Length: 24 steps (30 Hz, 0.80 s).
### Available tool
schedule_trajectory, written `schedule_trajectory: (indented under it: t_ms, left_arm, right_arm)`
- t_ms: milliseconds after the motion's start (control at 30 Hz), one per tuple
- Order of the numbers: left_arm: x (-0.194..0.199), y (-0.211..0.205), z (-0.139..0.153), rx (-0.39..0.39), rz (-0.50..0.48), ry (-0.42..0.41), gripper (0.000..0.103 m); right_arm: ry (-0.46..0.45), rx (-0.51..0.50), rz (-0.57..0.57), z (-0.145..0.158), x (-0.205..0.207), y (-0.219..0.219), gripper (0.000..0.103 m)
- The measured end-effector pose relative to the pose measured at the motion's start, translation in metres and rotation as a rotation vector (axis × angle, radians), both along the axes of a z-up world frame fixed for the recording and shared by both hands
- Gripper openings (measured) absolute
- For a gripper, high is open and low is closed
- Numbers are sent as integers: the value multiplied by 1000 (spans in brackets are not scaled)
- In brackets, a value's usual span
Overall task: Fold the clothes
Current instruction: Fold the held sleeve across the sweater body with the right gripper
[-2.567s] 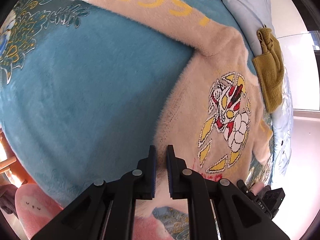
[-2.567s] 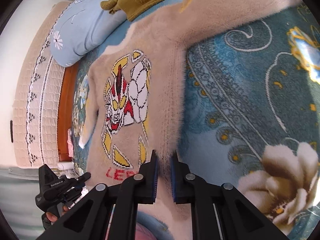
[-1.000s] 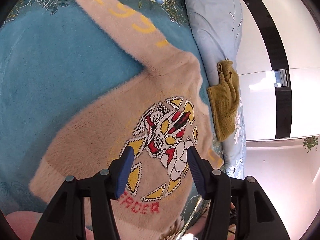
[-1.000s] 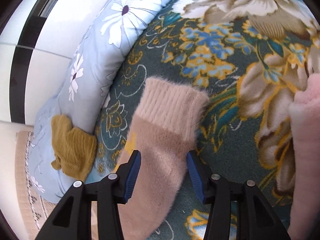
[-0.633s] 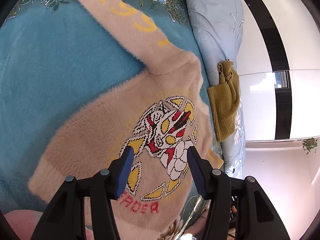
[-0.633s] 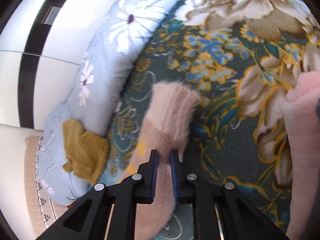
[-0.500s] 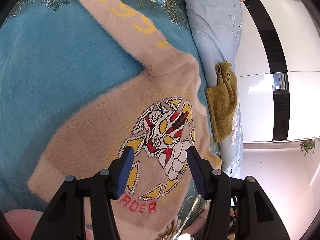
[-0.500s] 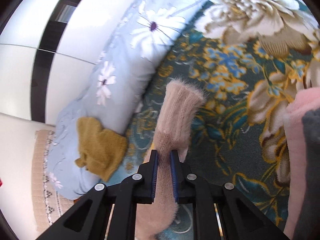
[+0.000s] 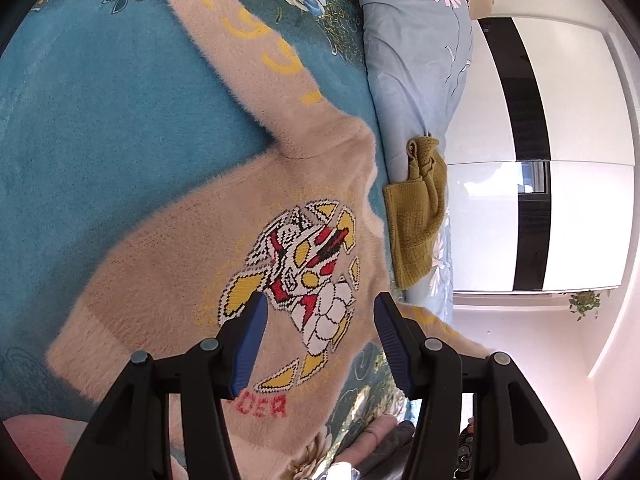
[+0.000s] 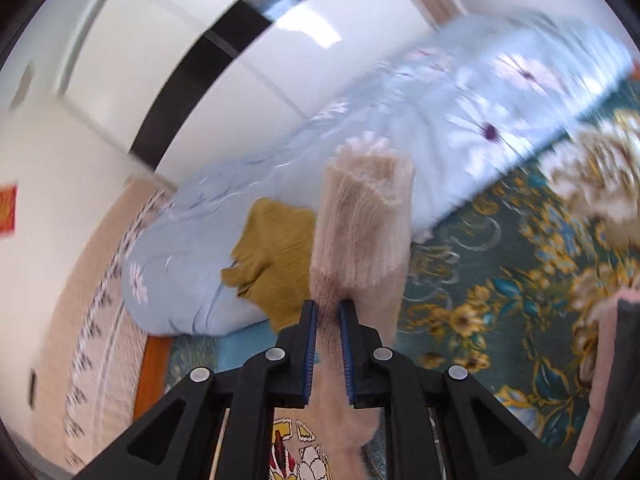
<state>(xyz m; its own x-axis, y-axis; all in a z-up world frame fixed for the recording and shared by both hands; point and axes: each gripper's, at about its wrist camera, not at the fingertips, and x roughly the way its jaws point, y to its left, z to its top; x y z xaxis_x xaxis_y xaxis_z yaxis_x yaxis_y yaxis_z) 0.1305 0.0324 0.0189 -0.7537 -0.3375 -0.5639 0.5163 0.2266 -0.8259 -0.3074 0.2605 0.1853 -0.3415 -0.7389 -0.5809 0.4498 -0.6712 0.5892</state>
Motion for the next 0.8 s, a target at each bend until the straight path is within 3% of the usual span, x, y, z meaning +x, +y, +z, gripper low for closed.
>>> schedule_trajectory:
  t_ms: [133, 267, 433, 533, 800]
  left_arm:
    - [4, 0, -3, 5, 8, 41, 57]
    - [8, -2, -6, 12, 20, 74, 58]
    - [20, -1, -3, -13, 83, 29, 58]
    - [26, -4, -10, 10, 96, 38, 58]
    - [32, -12, -23, 45, 85, 89, 61]
  right_arm:
    - [139, 88, 150, 29, 51, -59, 13]
    - [214, 191, 291, 28, 100, -127, 8]
    - [352, 396, 490, -3, 171, -217, 3]
    - [436, 509, 574, -32, 205, -254, 1]
    - [297, 579, 618, -86, 190, -272, 5]
